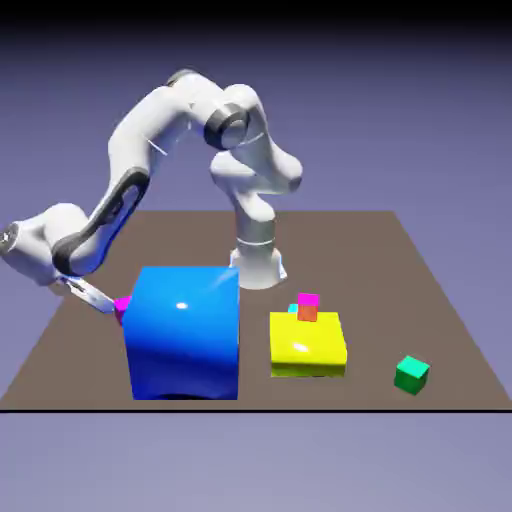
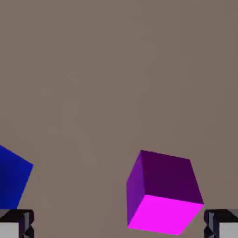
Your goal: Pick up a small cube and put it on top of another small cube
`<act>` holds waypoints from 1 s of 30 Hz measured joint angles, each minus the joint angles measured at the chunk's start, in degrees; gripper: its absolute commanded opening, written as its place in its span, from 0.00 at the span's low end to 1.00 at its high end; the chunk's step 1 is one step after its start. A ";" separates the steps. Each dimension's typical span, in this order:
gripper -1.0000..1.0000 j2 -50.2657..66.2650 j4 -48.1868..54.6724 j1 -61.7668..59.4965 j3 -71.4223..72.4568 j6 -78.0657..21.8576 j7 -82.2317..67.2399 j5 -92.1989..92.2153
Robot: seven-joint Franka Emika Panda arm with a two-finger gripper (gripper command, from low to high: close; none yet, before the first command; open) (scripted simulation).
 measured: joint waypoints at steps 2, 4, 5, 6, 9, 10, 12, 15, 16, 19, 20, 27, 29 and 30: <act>0.50 4.15 1.60 -0.11 -2.17 -4.35 -0.97 2.47; 0.50 8.31 3.20 -0.22 -4.34 -8.70 -1.94 4.95; 0.50 10.38 3.99 -0.27 -5.42 -10.88 -2.42 6.19; 0.50 12.04 4.91 -0.74 -6.87 -12.96 -3.15 8.04; 0.50 12.68 3.07 -0.37 -6.78 -11.37 -3.77 9.37; 0.50 13.05 1.00 0.21 -6.26 -9.33 -4.15 10.12; 0.00 13.73 -2.77 1.26 -5.33 -5.62 -4.85 11.50; 0.00 13.36 -0.70 0.68 -5.84 -7.68 -4.46 10.84; 0.00 12.98 1.37 0.10 -6.36 -9.72 -4.07 10.09; 0.00 12.04 5.26 1.50 -7.84 -12.59 -0.51 6.15; 0.00 11.83 5.36 3.59 -8.31 -11.88 1.91 3.99; 0.00 -0.15 -0.18 9.65 -7.56 -10.19 9.95 -13.44; 0.00 -4.28 -2.14 11.49 -6.75 -9.56 11.67 -18.42; 0.00 -6.34 -3.12 12.42 -6.34 -9.25 12.53 -20.91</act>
